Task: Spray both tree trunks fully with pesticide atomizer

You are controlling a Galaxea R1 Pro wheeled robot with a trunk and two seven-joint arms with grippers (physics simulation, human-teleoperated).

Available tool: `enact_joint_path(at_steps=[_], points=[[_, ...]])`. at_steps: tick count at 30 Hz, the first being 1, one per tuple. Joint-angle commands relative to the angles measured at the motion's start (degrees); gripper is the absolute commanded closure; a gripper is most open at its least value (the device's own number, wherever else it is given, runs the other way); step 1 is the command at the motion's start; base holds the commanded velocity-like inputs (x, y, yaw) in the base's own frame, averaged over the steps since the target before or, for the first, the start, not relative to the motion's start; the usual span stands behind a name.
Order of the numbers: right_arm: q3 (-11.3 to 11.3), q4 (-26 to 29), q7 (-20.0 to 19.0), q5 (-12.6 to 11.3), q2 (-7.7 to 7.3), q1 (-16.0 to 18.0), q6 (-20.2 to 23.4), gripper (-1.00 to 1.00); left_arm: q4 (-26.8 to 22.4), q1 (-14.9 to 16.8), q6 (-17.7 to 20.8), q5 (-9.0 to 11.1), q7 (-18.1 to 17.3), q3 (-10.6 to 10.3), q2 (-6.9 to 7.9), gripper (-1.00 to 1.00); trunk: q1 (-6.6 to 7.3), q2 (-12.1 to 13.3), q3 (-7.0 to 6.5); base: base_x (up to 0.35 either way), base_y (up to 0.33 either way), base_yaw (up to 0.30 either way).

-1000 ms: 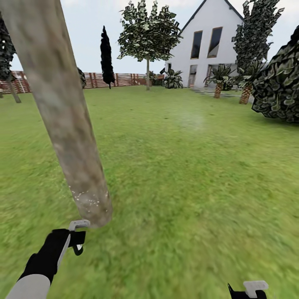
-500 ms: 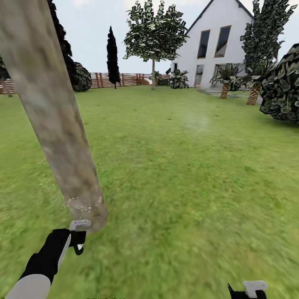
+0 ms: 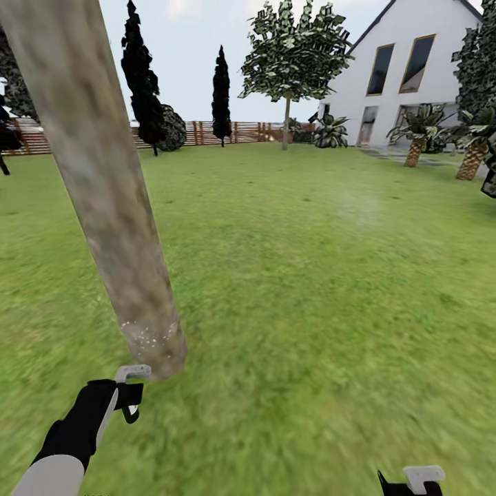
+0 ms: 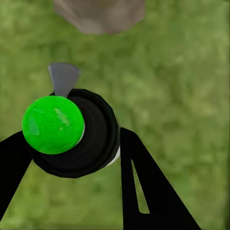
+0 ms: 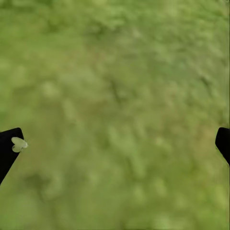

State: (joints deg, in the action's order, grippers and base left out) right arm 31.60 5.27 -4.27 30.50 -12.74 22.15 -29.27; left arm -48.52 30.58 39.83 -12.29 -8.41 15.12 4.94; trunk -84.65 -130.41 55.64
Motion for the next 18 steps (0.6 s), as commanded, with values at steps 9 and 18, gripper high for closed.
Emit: enact_joint_path(at_steps=[9, 18], points=[[-0.04, 0.00, 0.00, 0.00, 0.00, 0.00, 0.00, -1.00, 0.00, 0.00, -0.01, -0.02, 0.03, -0.08, -0.01, 1.00, 0.00, 0.00, 0.00, 0.157, -0.263, 0.222], [-0.04, 0.00, 0.04, 0.00, 0.00, 0.00, 0.00, -1.00, -0.07, 0.00, 0.00, 0.03, 0.04, 0.08, 0.07, 1.00, 0.00, 0.00, 0.00, 0.160, -0.260, 0.080]])
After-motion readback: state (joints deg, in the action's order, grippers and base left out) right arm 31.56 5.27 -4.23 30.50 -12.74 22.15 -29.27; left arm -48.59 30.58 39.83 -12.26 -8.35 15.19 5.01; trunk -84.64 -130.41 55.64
